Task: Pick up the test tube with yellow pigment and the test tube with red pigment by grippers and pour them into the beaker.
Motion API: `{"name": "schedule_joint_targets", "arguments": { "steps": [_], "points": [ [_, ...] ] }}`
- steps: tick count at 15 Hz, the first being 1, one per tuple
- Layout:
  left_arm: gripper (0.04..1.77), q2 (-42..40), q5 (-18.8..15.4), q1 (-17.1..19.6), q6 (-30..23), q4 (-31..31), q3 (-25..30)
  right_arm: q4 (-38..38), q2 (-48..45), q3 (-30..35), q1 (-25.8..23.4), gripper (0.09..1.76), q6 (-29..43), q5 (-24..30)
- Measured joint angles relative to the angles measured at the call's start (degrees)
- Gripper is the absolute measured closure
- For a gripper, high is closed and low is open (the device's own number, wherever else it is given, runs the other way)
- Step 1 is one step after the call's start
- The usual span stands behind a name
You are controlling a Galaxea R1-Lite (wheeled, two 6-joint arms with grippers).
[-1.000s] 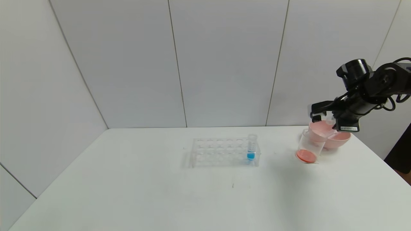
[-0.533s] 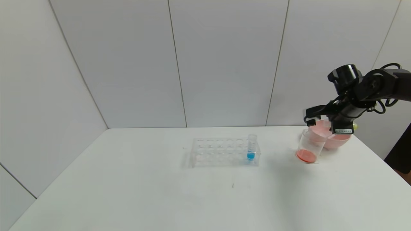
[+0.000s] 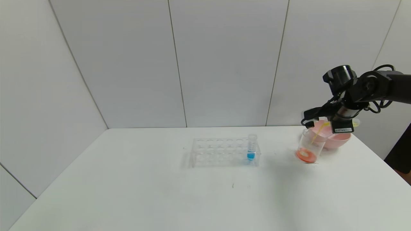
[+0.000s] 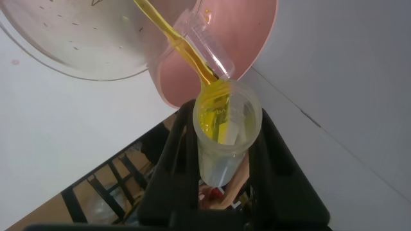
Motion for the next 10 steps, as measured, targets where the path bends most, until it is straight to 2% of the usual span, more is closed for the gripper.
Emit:
{"name": "schedule_joint_targets", "arguments": {
  "steps": [10],
  "points": [
    [0.09, 0.0, 0.0, 0.0, 0.0, 0.0, 0.0, -0.6, -0.1, 0.0, 1.0, 1.34, -3.7, -5.9]
  ]
}}
